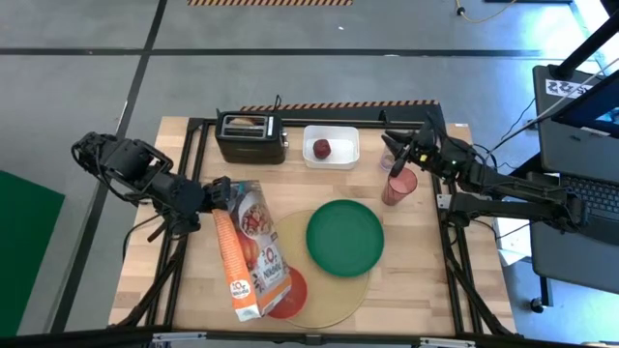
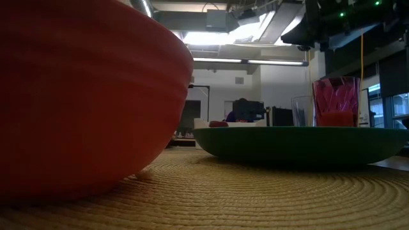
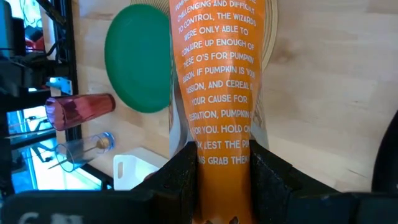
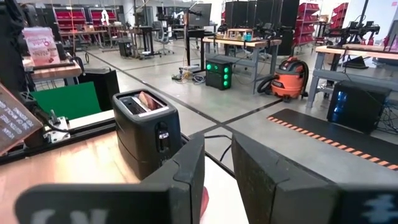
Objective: Arrange a breakfast setting
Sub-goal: Pour the cereal from the cereal box into the orange bowl
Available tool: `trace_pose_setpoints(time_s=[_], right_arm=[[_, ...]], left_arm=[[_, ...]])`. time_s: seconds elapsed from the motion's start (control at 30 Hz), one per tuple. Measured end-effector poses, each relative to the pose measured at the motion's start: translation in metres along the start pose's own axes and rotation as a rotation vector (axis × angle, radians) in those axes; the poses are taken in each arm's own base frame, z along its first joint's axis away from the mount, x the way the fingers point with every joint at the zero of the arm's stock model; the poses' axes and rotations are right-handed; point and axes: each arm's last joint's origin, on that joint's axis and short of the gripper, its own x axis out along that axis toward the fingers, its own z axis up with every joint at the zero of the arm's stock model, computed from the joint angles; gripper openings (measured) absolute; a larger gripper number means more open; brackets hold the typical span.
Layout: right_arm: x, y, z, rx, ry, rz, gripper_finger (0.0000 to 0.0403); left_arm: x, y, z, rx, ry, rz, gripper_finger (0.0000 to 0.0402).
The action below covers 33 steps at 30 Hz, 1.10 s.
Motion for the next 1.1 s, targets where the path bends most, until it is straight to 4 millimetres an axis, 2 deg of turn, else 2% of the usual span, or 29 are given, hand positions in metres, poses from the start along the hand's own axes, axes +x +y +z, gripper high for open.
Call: trace_pose_setpoints(time_s=[0.67, 0.87, 1.1], right_arm=[[0.0, -0.001, -0.005, 0.001, 0.046, -0.012, 0.0085], [0.0, 0.0, -0.005, 0.001, 0.047, -0.013, 0.0085], [0.0, 0.0, -0.005, 0.001, 0.048, -0.013, 0.0085]], left_arm=[[0.0, 0.0, 0.0, 0.02, 0.009, 0.008, 0.0107], [-0.01, 0.003, -0.002, 0.015, -0.006, 0.049, 0.0107], [-0.011, 0.003, -0.002, 0.035, -0.005, 0.047, 0.0107]])
